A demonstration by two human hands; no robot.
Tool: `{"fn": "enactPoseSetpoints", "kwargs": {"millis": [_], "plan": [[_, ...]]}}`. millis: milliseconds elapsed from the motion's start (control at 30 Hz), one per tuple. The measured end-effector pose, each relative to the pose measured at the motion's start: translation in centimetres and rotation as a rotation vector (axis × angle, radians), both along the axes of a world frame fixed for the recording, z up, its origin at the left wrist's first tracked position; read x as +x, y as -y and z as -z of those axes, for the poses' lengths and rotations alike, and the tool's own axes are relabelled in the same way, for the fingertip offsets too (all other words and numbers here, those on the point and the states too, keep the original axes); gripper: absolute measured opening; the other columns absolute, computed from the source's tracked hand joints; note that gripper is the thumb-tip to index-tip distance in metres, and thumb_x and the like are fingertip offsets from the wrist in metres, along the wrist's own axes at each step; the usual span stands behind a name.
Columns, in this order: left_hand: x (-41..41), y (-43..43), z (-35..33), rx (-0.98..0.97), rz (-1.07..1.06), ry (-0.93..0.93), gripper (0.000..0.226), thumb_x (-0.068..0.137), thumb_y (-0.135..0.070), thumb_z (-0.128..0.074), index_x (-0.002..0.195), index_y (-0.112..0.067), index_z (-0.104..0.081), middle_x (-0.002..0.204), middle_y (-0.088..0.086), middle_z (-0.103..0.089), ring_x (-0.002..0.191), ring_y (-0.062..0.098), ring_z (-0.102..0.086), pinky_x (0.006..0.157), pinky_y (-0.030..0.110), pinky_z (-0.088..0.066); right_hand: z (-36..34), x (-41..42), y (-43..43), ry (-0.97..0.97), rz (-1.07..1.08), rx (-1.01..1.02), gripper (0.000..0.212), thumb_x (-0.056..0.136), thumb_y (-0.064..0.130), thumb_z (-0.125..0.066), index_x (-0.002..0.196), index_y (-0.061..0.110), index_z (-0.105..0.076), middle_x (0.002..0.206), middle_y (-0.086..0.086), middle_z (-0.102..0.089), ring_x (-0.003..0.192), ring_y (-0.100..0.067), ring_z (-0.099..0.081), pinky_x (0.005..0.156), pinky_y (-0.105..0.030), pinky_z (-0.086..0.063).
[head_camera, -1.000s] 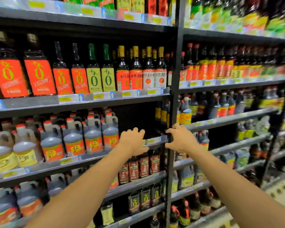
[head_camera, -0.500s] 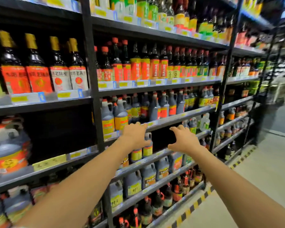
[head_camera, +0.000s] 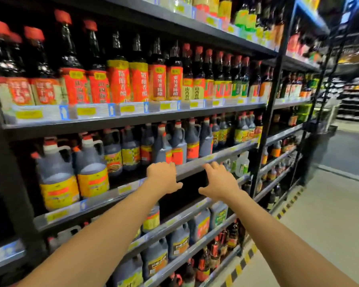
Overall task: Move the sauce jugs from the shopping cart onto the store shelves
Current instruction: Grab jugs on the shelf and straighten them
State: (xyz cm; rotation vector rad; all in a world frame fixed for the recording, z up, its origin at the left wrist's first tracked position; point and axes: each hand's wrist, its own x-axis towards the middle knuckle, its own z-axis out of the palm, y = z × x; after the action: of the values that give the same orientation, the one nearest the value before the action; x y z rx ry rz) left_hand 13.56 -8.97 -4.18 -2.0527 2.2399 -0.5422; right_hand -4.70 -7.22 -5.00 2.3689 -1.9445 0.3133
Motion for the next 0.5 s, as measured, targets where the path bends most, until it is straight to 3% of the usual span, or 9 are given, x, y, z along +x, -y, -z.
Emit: {"fn": "enactPoseSetpoints", "kwargs": {"millis": [133, 333, 500], "plan": [[-0.9, 4.9, -0.7, -0.007, -0.044, -0.017, 0.073, 0.087, -0.069, -0.047, 0.133, -0.011, -0.046, 0.124, 0.009, -0.058, 0.109, 0.031, -0.061, 0.090, 0.044, -0.051, -0.4, -1.0, 5.8, 0.001, -0.024, -0.002, 0.083, 0.086, 0.049, -0.067, 0.151, 0.016, -0.027, 0.149, -0.010, -0.035, 0.138, -0.033, -0.033, 0.103, -0.049, -0.044], [-0.5, 8.9, -1.2, -0.088, -0.077, 0.009, 0.068, 0.089, -0.064, -0.048, 0.135, -0.014, -0.038, 0.125, 0.012, -0.054, 0.109, 0.034, -0.058, 0.087, 0.045, -0.051, -1.6, 0.2, 14.1, 0.030, -0.116, -0.032, 0.066, 0.085, 0.042, -0.068, 0.135, 0.011, -0.038, 0.137, -0.013, -0.039, 0.128, -0.036, -0.039, 0.089, -0.046, -0.047], [-0.7, 11.2, -1.2, -0.120, -0.195, 0.027, 0.063, 0.091, -0.053, -0.052, 0.140, -0.018, -0.035, 0.125, 0.014, -0.052, 0.110, 0.036, -0.057, 0.085, 0.041, -0.046, -2.0, 1.5, 20.2, 0.099, -0.227, -0.079, 0.068, 0.084, 0.042, -0.072, 0.131, 0.007, -0.038, 0.136, -0.013, -0.040, 0.126, -0.034, -0.040, 0.090, -0.047, -0.048]]}}
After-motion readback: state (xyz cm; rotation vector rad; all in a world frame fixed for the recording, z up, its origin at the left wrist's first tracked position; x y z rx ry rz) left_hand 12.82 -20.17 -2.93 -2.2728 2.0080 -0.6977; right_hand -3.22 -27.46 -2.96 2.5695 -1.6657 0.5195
